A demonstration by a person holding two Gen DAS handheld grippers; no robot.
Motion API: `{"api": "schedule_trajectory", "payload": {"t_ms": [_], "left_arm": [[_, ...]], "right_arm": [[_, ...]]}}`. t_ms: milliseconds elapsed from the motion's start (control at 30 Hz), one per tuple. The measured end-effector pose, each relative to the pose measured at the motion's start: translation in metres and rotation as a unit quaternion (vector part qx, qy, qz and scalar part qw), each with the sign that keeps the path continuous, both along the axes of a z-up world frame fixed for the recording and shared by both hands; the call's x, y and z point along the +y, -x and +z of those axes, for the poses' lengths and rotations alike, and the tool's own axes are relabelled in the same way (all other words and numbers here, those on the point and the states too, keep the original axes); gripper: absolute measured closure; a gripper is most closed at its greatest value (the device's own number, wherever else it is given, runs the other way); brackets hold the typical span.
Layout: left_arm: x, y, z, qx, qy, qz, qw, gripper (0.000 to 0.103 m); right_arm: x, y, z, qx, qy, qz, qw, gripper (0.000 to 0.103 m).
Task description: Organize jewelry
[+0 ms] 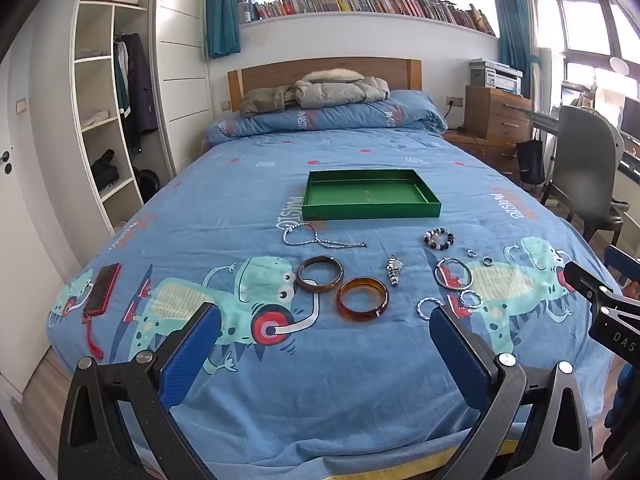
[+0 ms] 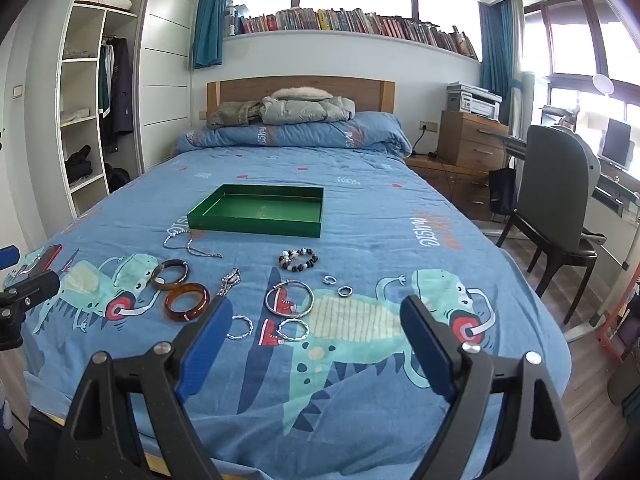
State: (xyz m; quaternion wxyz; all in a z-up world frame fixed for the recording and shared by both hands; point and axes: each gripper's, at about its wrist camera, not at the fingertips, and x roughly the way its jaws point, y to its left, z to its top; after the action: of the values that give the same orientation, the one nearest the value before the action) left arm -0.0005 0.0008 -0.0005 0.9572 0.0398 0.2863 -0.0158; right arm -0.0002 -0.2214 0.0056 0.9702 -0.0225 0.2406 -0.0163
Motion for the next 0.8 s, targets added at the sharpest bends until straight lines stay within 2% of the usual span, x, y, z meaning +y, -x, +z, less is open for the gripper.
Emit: {"api": "schedule_trajectory", "payload": {"t_ms": [200, 500, 800], "left_arm": [[-0.004, 0.007, 0.005, 0.004, 0.006, -0.001, 1.0000, 0.001], [0.006, 0.002, -0.003, 0.007, 0.029, 0.010, 0.9995, 0.001], [0.011, -0.002, -0.008, 0.017, 0.029, 0.020, 0.9992, 0.001]], "right_arm": [[-0.004, 0.003, -0.002, 0.002, -0.003, 0.000, 1.000, 0.017], [0.007, 0.007, 0.004, 0.000, 0.004, 0.002, 1.000, 0.017], [0.001, 0.006, -0.004, 0.001, 0.000, 0.004, 1.000, 0.017]]}}
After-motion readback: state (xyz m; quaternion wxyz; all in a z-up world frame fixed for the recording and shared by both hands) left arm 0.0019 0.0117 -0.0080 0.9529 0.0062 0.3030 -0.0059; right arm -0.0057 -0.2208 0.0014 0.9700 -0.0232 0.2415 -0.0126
